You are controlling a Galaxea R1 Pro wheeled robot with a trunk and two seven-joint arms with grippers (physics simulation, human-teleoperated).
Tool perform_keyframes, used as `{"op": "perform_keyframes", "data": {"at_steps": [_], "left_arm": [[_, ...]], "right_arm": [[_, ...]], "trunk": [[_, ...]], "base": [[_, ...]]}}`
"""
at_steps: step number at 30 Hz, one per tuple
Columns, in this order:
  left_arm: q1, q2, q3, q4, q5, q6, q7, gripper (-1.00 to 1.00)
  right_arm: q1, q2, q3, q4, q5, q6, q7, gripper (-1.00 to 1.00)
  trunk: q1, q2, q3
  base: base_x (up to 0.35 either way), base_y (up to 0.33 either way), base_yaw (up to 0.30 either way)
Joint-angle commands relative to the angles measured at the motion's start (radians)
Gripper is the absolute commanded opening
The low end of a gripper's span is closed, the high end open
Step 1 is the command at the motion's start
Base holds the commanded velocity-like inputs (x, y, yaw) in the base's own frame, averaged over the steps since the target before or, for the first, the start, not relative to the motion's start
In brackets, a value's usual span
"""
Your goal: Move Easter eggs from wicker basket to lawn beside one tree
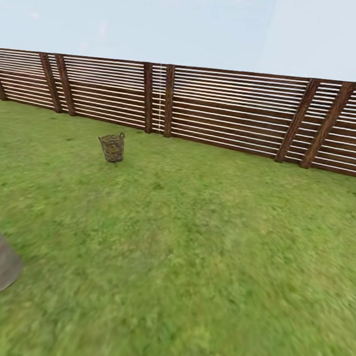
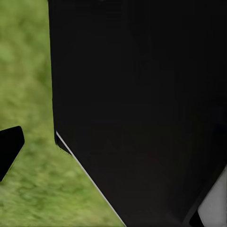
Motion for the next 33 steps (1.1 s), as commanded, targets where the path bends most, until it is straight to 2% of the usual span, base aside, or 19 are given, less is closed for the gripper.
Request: {"op": "perform_keyframes", "data": {"at_steps": [1, 24, 33], "left_arm": [[0.000, 0.000, 0.007, 0.000, 0.001, 0.000, 0.001, 1.00], [0.000, 0.000, 0.007, 0.000, 0.001, 0.000, 0.001, 1.00], [0.000, 0.000, 0.007, 0.000, 0.001, 0.000, 0.002, 1.00]], "right_arm": [[-0.001, 0.000, 0.001, 0.001, 0.001, -0.003, 0.000, 1.00], [-0.001, -0.002, 0.001, -0.003, 0.002, -0.005, 0.000, 1.00], [-0.001, -0.003, 0.001, -0.003, 0.001, -0.005, 0.000, 1.00]], "trunk": [[0.001, 0.000, 0.000], [0.001, 0.000, 0.014], [0.001, 0.000, 0.017]], "base": [[0.336, 0.000, -0.103], [0.336, 0.000, -0.026], [0.336, 0.000, 0.218]]}}
